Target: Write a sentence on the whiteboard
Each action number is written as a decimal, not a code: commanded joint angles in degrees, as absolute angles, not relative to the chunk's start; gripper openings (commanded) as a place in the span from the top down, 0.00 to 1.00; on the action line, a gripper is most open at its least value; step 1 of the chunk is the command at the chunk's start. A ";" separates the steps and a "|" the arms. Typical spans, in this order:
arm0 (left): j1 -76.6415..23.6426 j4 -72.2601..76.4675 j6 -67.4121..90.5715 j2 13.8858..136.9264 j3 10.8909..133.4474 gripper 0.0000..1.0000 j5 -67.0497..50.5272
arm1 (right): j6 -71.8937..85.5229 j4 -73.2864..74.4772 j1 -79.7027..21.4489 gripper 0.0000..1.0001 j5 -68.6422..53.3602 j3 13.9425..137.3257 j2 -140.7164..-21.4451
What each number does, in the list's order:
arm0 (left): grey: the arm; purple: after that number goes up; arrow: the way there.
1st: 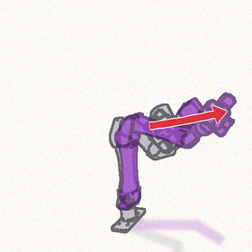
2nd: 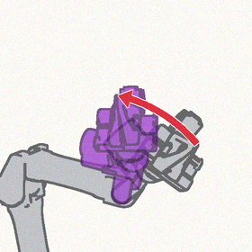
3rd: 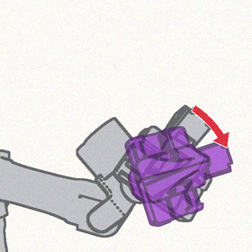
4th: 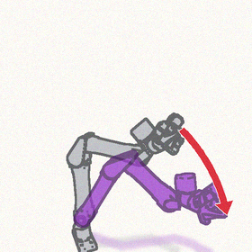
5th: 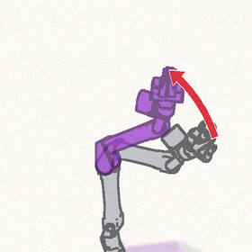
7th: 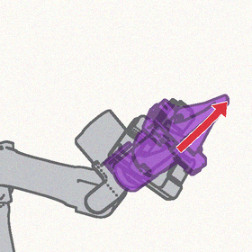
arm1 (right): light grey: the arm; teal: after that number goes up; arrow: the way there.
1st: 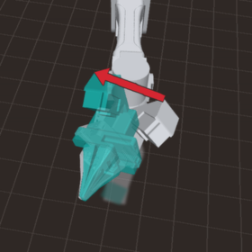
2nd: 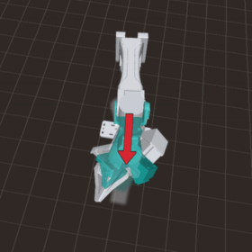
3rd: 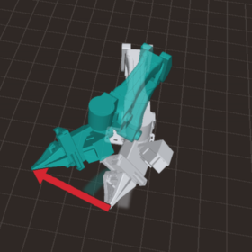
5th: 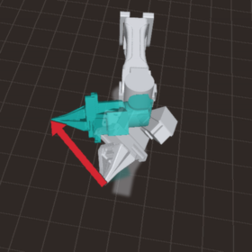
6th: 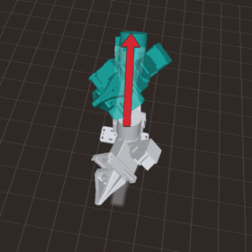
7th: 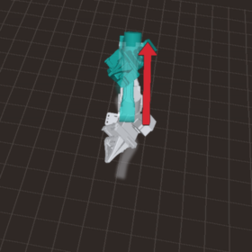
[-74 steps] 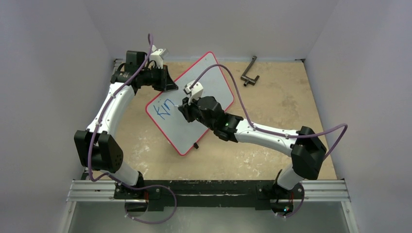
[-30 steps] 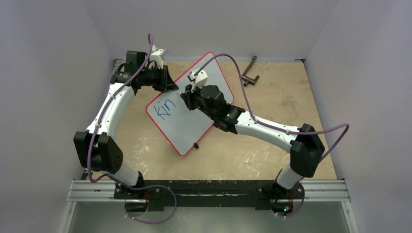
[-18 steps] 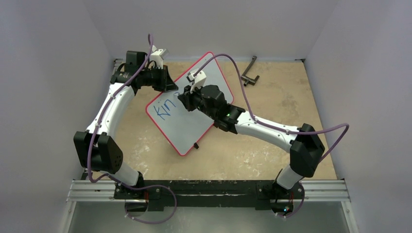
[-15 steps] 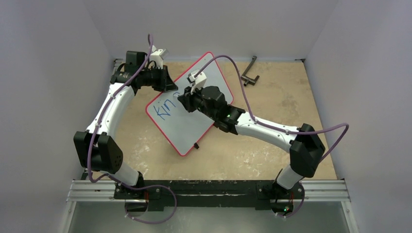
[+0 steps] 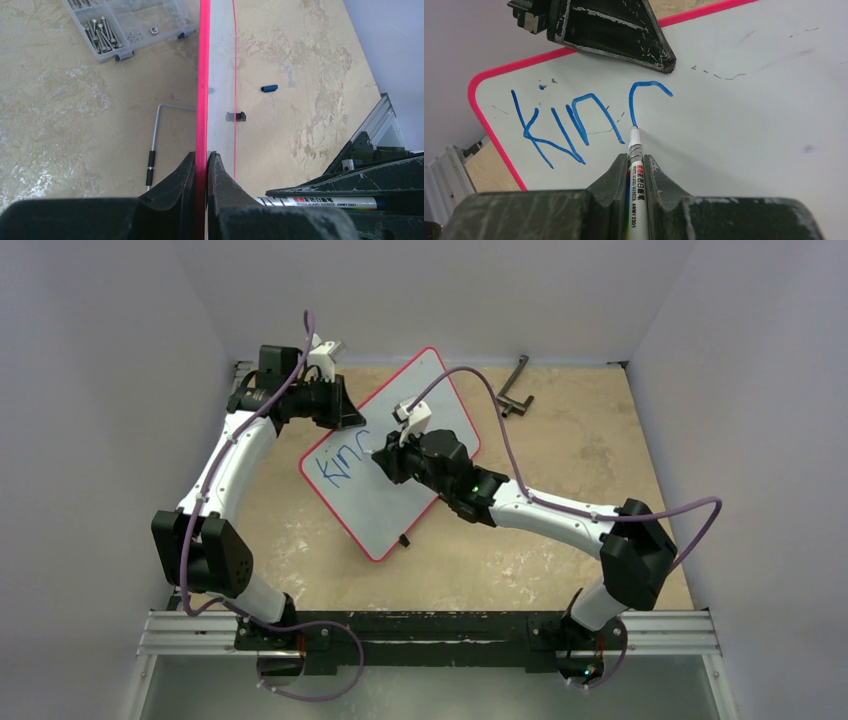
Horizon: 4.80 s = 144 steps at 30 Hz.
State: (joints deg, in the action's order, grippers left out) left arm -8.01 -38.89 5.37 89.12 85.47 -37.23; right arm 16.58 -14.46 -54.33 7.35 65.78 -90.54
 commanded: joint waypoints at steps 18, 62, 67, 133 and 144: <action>-8.96 -42.97 1.78 87.74 84.55 1.00 -34.97 | 16.90 -6.65 -52.15 1.00 14.16 74.62 -93.72; -8.88 -42.77 1.76 87.38 84.42 1.00 -34.78 | 22.25 -8.44 -50.63 1.00 10.35 69.35 -92.84; -8.88 -42.69 1.63 87.20 84.38 1.00 -34.80 | 22.15 -8.20 -50.63 1.00 10.45 68.52 -91.67; -11.43 -41.65 1.29 90.01 86.39 1.00 -39.13 | 8.20 -13.01 -45.78 1.00 2.25 73.97 -87.36; -11.43 -41.81 1.15 89.79 86.37 1.00 -38.77 | 8.00 -11.80 -45.73 1.00 5.68 76.14 -91.80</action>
